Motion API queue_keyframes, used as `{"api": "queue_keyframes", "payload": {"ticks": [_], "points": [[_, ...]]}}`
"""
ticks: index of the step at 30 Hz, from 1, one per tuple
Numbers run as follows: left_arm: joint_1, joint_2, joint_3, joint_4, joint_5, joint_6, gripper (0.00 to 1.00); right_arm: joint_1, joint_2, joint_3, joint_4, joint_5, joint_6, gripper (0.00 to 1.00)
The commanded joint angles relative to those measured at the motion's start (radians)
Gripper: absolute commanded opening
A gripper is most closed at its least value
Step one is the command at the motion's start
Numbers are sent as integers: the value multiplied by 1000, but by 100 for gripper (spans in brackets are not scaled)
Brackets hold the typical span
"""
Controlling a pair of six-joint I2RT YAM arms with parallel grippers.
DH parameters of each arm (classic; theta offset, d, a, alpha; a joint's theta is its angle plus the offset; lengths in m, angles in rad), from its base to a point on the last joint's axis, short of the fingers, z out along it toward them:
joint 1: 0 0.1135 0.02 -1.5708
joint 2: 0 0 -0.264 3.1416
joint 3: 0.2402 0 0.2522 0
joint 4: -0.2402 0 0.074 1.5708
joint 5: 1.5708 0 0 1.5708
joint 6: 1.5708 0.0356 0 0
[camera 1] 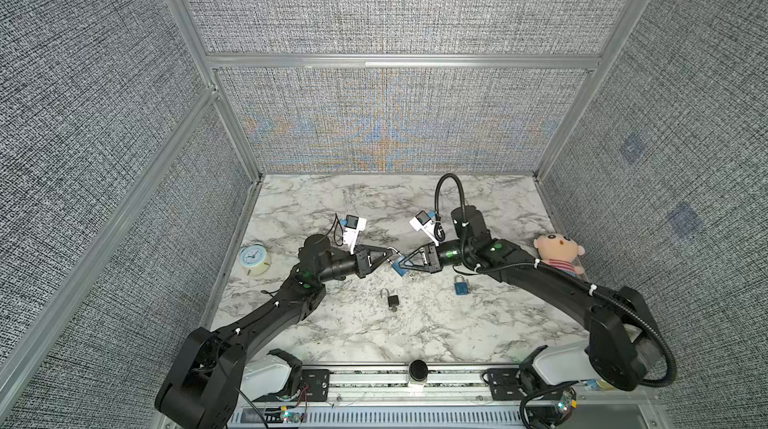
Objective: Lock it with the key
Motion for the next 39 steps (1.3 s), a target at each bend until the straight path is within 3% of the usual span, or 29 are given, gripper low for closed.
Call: {"api": "queue_keyframes", "payload": {"ticks": [1, 39], "points": [[-21, 3, -8, 35, 63, 12, 0, 1, 4, 6, 124, 82, 58, 0], [-147, 24, -80, 95, 45, -36, 0, -14, 48, 41, 222, 221, 83, 0]]}}
